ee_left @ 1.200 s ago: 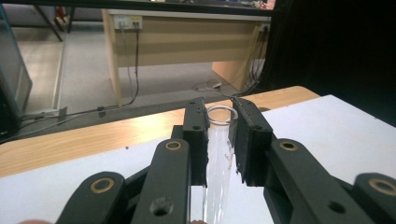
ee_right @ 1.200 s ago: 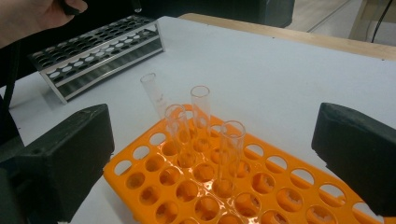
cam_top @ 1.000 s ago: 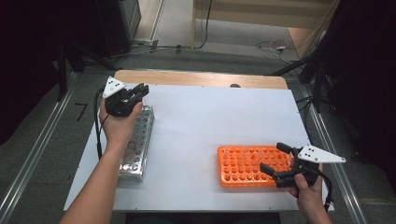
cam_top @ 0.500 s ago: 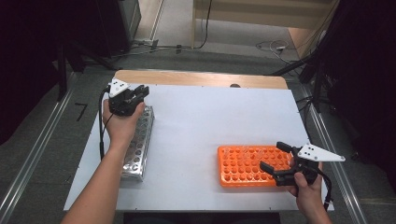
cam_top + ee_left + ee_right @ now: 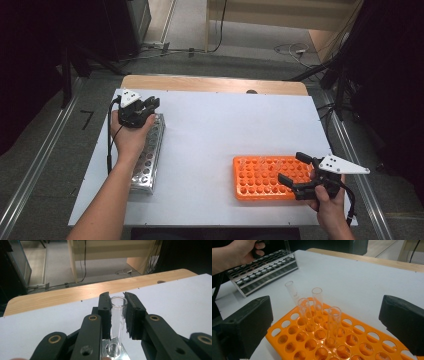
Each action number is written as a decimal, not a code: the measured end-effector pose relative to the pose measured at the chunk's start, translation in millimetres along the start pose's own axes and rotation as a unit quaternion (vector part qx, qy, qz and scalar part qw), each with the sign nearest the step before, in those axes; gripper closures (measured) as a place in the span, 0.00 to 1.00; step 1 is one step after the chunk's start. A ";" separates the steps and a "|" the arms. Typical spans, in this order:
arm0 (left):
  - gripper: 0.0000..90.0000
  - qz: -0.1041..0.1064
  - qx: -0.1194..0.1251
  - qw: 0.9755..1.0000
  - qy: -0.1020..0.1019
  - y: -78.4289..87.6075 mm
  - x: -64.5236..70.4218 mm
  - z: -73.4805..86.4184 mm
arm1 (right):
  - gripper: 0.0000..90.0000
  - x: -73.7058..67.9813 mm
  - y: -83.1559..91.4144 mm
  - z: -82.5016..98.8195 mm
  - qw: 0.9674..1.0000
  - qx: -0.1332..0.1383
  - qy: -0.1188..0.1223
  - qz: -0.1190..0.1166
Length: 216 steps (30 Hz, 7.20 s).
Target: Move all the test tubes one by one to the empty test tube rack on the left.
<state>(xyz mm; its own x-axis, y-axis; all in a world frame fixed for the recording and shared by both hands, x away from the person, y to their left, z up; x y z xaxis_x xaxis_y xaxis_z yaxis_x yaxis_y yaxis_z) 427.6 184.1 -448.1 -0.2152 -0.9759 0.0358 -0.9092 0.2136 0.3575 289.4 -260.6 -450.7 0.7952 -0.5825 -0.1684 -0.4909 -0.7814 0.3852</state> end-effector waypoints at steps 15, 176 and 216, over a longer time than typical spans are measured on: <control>0.84 0.010 -0.048 0.999 0.001 -4.7 -0.5 14.6 | 0.00 0.4 -1.8 3.3 1.000 -0.003 -0.006 -0.004; 0.74 0.340 -0.018 0.937 -0.082 141.8 262.5 53.4 | 0.83 -112.6 -73.0 11.9 0.986 -0.124 0.071 -0.088; 0.85 0.307 0.007 0.949 -0.074 139.3 242.6 42.4 | 0.26 -101.4 -58.8 5.0 0.990 -0.080 0.056 -0.106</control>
<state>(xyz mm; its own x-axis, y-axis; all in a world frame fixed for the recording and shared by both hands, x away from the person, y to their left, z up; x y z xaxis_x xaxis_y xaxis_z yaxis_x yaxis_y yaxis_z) 233.6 -21.1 -429.2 -0.7518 -0.6514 0.1024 -0.6011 0.7408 0.2999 235.8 -156.7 -460.8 0.9133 -0.3737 -0.1622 -0.2533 -0.8327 0.4924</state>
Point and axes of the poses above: each handheld gripper's, and its own axes: y roughly backward along the jaws, z roughly out of its underside, x roughly to its right, the point moved 7 cm from there along -y, roughly forward along the jaws, and after that the axes turned 6 degrees about -z, right-handed, at the moved point
